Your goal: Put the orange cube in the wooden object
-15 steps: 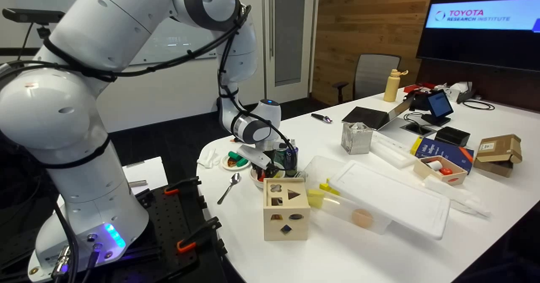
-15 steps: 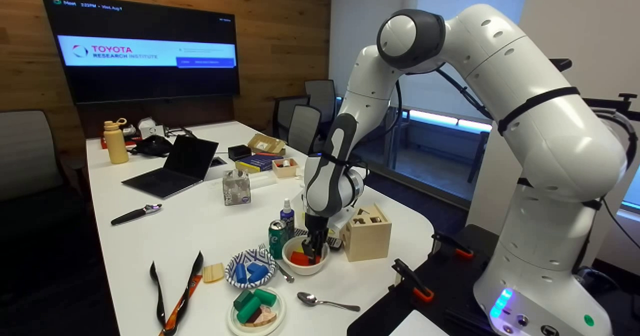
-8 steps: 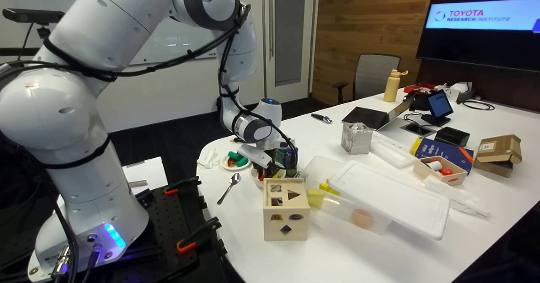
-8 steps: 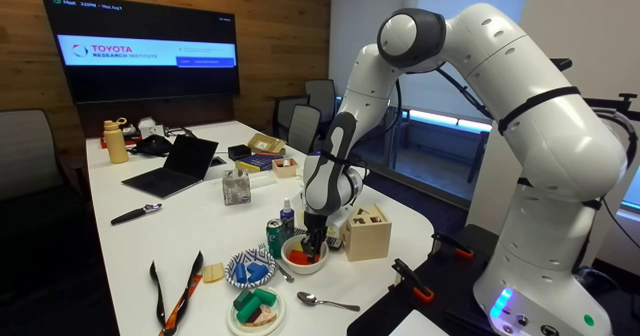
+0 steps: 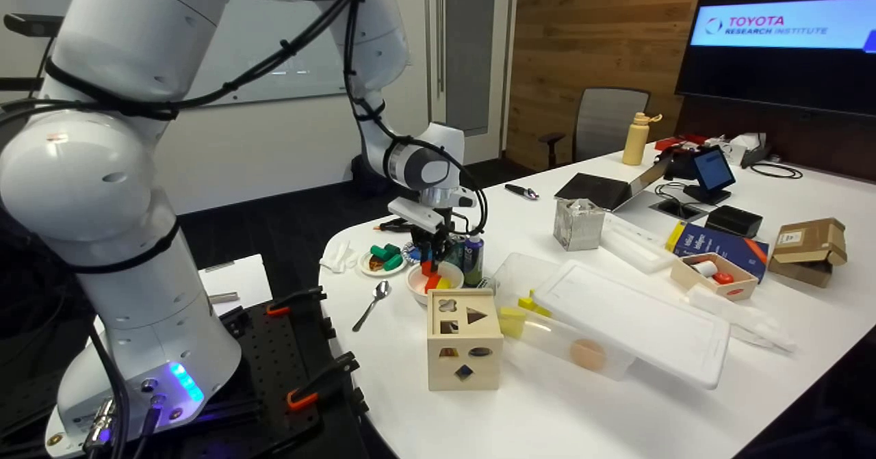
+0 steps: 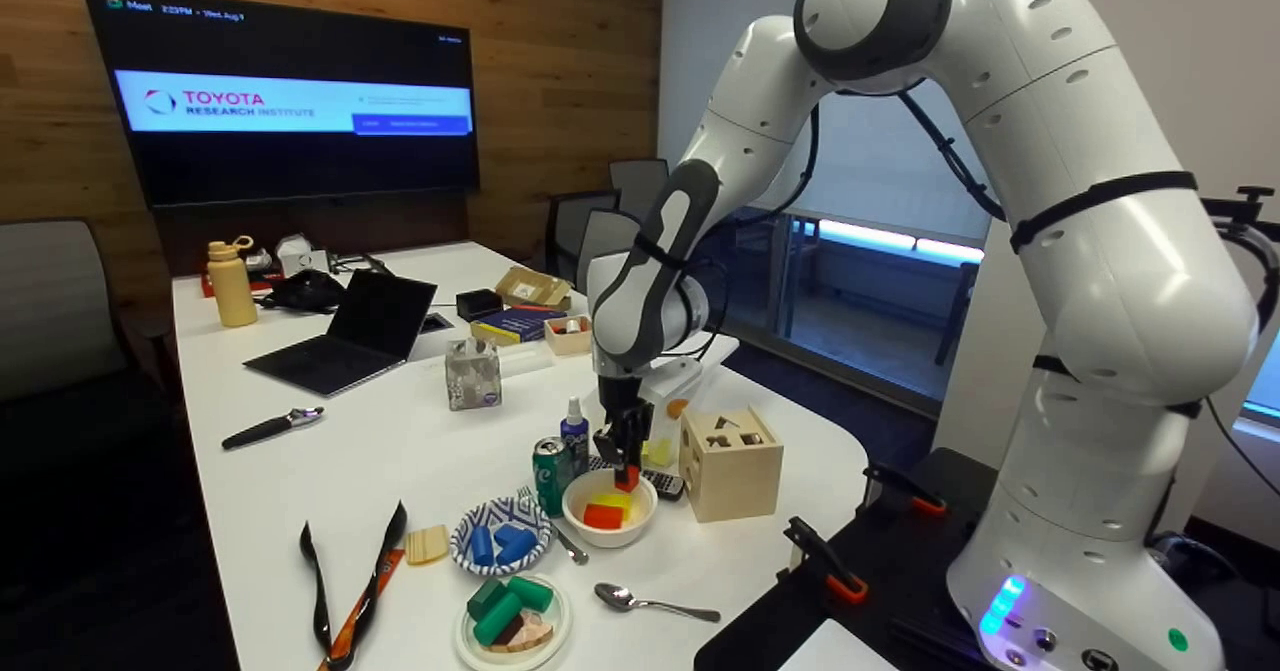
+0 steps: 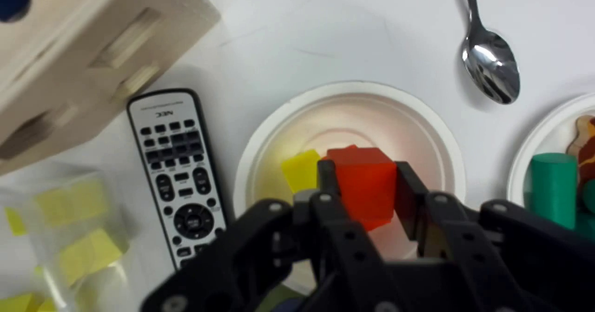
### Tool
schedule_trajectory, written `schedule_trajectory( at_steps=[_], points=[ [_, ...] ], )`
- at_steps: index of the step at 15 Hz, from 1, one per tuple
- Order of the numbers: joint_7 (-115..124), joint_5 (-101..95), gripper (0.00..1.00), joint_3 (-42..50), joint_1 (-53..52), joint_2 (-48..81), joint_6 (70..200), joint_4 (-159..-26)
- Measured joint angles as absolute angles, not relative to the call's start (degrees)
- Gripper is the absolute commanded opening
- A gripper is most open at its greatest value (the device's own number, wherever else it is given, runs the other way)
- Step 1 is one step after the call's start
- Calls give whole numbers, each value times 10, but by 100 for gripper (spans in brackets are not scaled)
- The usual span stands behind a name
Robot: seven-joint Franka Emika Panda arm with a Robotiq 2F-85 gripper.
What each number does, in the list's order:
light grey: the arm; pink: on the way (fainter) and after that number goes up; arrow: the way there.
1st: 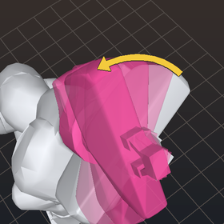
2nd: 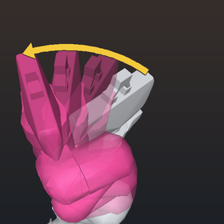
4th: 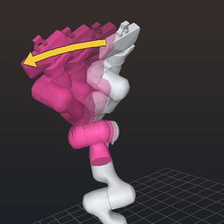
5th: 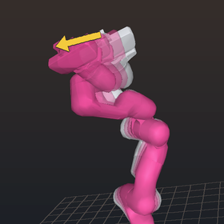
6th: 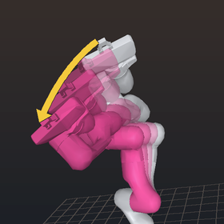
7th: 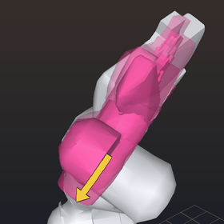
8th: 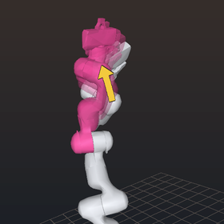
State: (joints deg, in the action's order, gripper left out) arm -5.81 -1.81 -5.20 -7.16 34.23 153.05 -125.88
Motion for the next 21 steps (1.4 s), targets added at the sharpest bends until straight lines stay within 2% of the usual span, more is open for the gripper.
schedule_trajectory(
  at_steps=[5,12,21],
  points=[
    [13,-16,8,-23,-70,237,1515,-1302],
    [118,-9,8,40,-30,98,1544,-1435],
    [224,-12,8,81,9,52,1652,-1570]
  ],
)
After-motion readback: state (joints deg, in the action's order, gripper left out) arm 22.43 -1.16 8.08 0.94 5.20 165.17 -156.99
